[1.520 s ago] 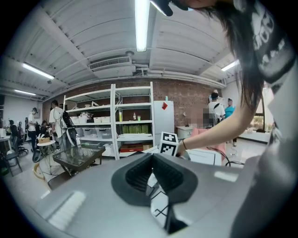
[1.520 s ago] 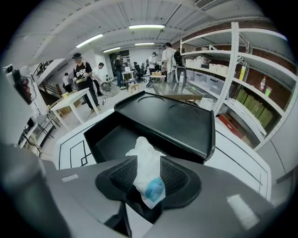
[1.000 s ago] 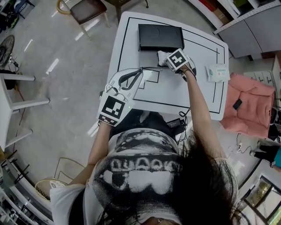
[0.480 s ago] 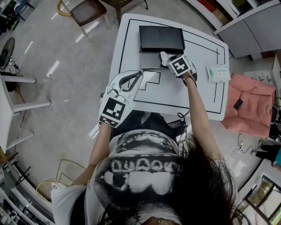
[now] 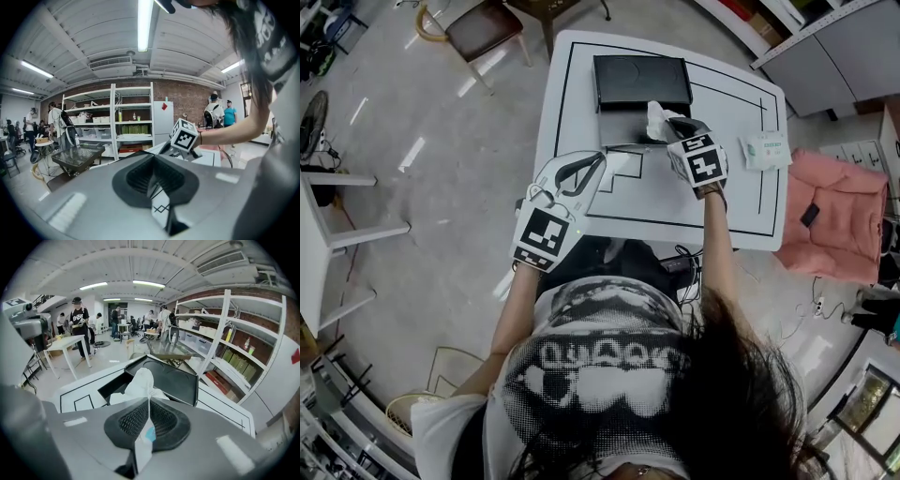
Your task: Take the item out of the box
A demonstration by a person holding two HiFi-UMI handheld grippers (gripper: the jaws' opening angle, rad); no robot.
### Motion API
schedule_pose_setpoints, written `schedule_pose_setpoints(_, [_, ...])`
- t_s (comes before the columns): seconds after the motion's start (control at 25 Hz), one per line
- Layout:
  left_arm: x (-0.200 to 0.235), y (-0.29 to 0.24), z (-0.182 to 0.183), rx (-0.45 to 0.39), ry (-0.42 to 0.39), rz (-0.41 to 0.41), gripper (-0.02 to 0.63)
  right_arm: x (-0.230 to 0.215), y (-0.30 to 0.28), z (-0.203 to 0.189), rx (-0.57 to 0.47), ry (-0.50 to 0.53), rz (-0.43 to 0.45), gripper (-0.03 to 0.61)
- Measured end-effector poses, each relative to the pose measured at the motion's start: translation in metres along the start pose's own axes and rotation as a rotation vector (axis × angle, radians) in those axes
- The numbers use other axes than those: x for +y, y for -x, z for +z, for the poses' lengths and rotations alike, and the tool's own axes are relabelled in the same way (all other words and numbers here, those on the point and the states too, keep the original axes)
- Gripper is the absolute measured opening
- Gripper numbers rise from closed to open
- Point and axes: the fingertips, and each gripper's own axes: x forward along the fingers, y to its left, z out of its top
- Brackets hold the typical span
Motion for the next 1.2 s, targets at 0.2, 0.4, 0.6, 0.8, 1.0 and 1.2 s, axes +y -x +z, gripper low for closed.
schedule_pose_setpoints(0.2, [-0.004,-0.003,-0.004,0.008,0.003,-0.037,0.0,0.015,0.036,0.007,-0.07,-0.025,-0.034,0.012])
schedule_pose_setpoints(0.4, [-0.011,-0.011,-0.01,0.013,0.011,-0.066,0.0,0.032,0.063,0.0,-0.104,-0.047,-0.048,0.012])
schedule_pose_setpoints(0.6, [-0.03,-0.019,-0.013,0.023,0.014,-0.095,0.0,0.042,0.088,-0.025,-0.095,-0.076,-0.061,0.012])
schedule_pose_setpoints(0.8, [-0.053,-0.021,-0.008,0.028,-0.001,-0.111,0.0,0.048,0.113,-0.049,-0.104,-0.114,-0.064,0.012])
schedule_pose_setpoints(1.0, [-0.084,-0.021,-0.003,0.035,-0.016,-0.106,0.0,0.057,0.142,-0.074,-0.109,-0.101,-0.047,0.012])
schedule_pose_setpoints(1.2, [-0.125,-0.015,0.003,0.035,-0.027,-0.077,0.0,0.065,0.181,-0.109,-0.117,-0.073,-0.039,0.012])
